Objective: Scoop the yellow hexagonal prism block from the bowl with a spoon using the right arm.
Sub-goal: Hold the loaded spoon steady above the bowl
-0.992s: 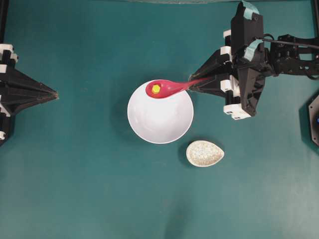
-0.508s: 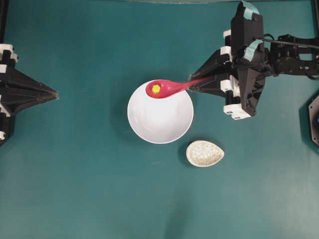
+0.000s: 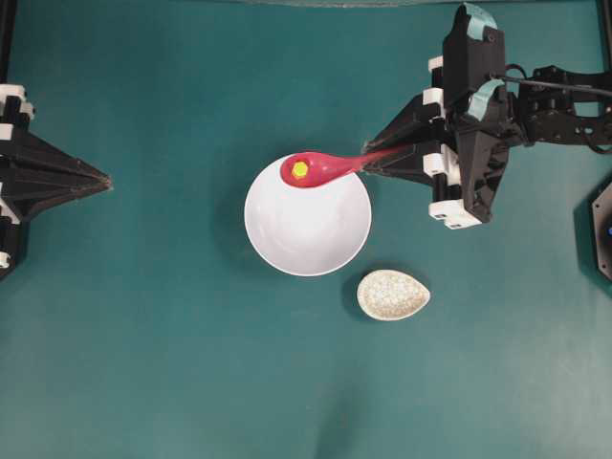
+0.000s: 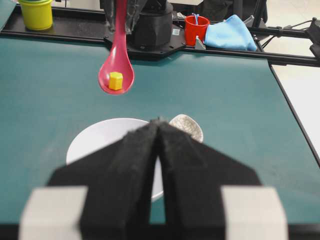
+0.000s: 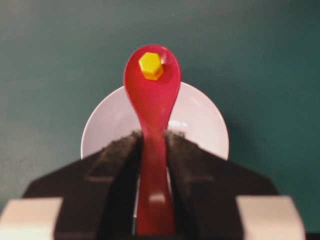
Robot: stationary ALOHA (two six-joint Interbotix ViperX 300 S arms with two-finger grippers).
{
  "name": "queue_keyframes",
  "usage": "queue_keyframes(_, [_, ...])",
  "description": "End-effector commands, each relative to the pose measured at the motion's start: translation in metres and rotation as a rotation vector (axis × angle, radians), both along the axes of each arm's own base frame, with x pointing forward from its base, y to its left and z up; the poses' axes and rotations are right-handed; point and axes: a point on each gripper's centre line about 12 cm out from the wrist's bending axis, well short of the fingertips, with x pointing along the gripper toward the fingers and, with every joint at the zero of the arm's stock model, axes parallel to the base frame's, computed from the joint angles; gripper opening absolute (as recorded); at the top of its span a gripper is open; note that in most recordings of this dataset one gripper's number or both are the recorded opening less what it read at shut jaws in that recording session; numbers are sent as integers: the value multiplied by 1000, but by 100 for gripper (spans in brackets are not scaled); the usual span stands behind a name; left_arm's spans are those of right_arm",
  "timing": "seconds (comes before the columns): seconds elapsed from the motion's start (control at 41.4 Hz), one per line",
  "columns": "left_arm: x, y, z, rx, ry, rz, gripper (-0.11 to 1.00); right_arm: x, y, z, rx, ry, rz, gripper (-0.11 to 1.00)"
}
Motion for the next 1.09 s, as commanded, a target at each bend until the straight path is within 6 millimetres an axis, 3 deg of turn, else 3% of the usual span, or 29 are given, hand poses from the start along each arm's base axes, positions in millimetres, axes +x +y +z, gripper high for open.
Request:
queue_keyframes(0.0, [2,1,14,2,-38,3,1,0,-1,18,-19,-49,-2,23])
queue_keyframes(1.064, [1,1,14,19,-39,2,1,-1,-2,17,-21,-46,-1,23])
